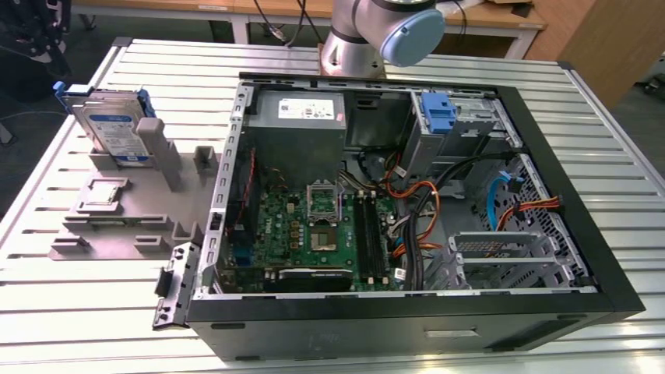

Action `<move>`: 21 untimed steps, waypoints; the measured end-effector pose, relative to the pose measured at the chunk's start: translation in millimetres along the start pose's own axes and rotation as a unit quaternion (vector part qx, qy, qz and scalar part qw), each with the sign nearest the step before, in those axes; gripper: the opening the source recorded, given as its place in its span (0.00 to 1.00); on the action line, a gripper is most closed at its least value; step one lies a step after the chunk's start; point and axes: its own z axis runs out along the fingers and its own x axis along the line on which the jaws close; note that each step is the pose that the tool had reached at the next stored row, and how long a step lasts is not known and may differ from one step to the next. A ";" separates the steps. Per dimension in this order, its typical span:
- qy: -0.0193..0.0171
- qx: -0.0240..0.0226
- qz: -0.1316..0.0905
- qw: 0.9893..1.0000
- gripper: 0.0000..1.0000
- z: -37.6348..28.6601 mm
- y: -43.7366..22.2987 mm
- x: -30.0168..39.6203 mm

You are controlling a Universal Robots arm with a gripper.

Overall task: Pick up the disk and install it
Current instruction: 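Pick up the disk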

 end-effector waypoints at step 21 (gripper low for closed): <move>0.000 0.000 -0.005 1.000 0.10 0.0 0.0 0.0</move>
